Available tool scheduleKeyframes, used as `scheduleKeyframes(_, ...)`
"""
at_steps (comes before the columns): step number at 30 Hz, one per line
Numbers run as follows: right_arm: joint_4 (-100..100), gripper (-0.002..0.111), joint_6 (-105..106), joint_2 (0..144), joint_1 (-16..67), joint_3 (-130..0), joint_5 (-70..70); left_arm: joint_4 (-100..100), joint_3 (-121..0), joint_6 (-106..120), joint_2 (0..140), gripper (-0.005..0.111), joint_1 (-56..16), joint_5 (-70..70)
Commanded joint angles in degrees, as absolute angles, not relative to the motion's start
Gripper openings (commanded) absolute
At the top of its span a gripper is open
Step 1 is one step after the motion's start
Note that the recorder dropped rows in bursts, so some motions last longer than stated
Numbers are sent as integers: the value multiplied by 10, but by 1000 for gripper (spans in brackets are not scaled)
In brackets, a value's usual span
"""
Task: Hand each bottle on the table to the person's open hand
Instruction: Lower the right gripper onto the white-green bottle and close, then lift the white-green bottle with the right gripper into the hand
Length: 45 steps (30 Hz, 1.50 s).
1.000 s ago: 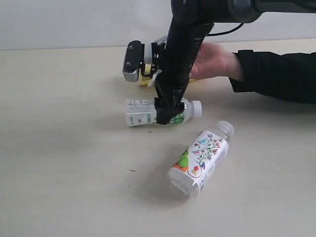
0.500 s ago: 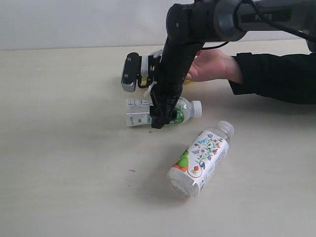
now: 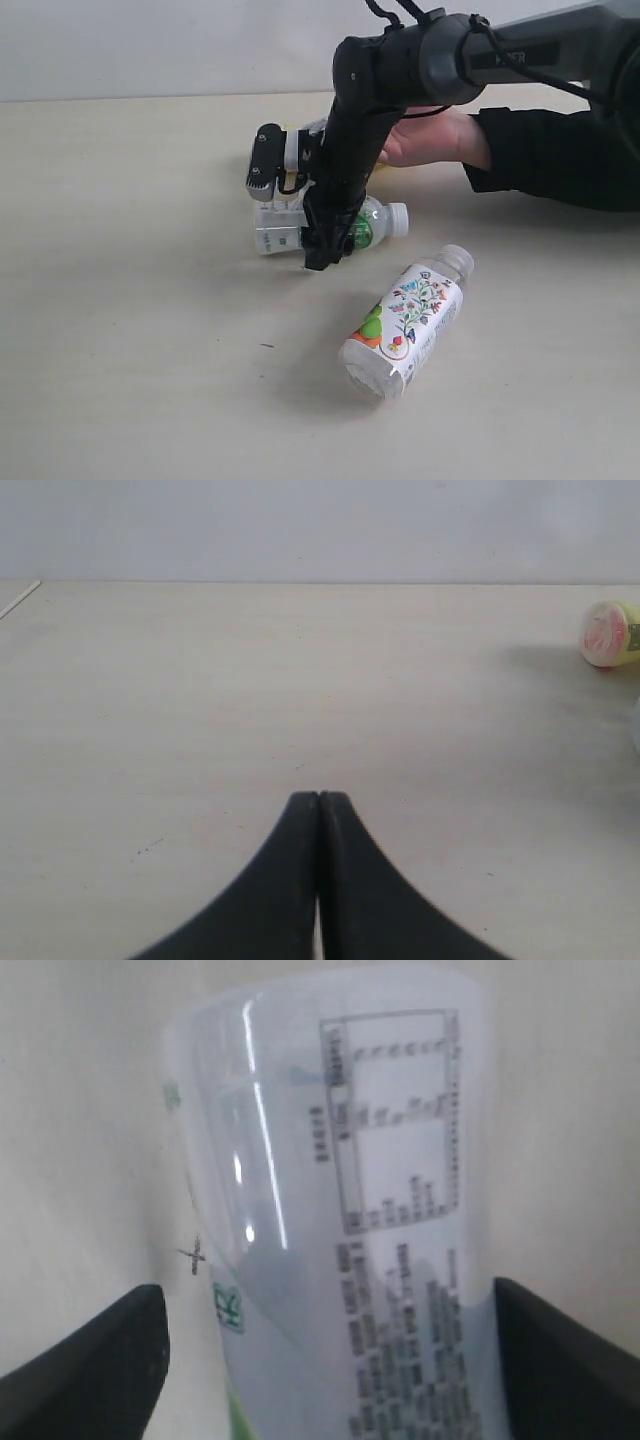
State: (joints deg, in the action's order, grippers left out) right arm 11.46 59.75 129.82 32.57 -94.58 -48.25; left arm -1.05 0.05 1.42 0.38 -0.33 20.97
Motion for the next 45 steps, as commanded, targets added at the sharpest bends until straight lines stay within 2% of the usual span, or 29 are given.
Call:
scheduleKeyframes(1,116,73,600,1297,327,-944,-479,-9,0,12,0,0,-7,204)
scheduleKeyframes(9,118,22,598,1283,327,-953,-489,-9,0,12,0,0,-7,204)
scheduleKeyframes(14,123,0,582,1260,327,-961,-503,-9,0,12,0,0,-7,204)
scheduleKeyframes(22,185,0,582,1160,327,-961,-525,-9,0,12,0,0,-7,204)
scheduleKeyframes(31,151,0,447,1061,327,-961,-507,-9,0,12,0,0,-7,204)
scheduleKeyframes(37,-86,0,64,1054,327,-971,-407,-9,0,12,0,0,-7,204)
scheduleKeyframes(42,-321,0,-294,1054,315,-971,-399,-9,0,12,0,0,-7,204)
scheduleKeyframes(45,-350,0,-368,1054,300,-971,-405,-9,0,12,0,0,-7,204)
